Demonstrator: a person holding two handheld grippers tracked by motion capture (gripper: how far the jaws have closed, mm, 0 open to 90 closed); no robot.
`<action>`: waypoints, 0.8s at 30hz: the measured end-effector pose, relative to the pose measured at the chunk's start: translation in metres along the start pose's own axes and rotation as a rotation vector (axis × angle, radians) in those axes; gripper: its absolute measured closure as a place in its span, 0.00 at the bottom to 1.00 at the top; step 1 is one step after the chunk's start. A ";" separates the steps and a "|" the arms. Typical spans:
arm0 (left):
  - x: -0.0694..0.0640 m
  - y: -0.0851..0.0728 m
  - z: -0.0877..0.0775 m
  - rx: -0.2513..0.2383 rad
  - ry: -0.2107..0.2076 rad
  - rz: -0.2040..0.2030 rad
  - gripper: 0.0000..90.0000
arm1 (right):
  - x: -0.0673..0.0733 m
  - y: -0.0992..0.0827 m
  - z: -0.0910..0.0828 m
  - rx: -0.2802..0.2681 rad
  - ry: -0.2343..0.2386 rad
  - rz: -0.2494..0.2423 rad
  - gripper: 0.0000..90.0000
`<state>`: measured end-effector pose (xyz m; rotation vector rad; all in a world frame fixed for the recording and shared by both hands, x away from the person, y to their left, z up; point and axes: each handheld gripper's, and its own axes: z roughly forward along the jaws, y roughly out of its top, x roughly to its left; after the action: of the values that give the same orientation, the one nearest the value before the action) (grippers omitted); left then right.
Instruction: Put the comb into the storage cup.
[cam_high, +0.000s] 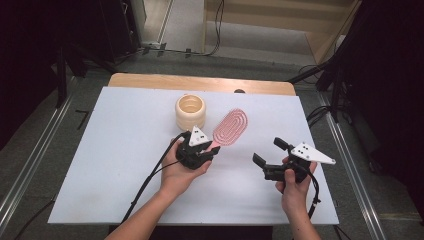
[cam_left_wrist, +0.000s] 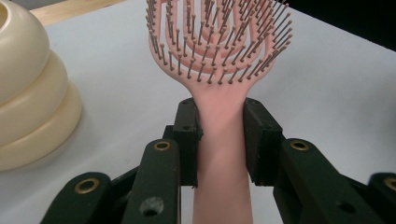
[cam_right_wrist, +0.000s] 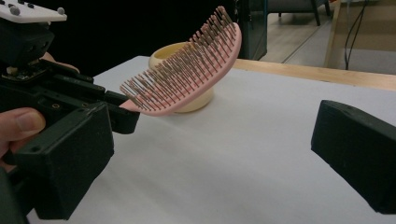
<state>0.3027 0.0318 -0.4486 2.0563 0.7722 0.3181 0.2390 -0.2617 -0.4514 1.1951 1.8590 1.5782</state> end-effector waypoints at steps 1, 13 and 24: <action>0.000 0.000 0.000 0.000 0.000 0.000 0.78 | 0.000 0.000 0.000 0.000 0.000 0.000 0.00; 0.006 -0.005 -0.014 -0.045 0.011 -0.011 0.78 | 0.011 0.018 0.026 -0.004 0.077 0.041 0.00; 0.010 -0.011 -0.022 -0.069 0.025 -0.018 0.78 | 0.021 0.028 0.050 0.005 0.158 0.127 0.00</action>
<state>0.2950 0.0573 -0.4460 1.9833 0.7840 0.3556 0.2757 -0.2160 -0.4336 1.2445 1.9183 1.7844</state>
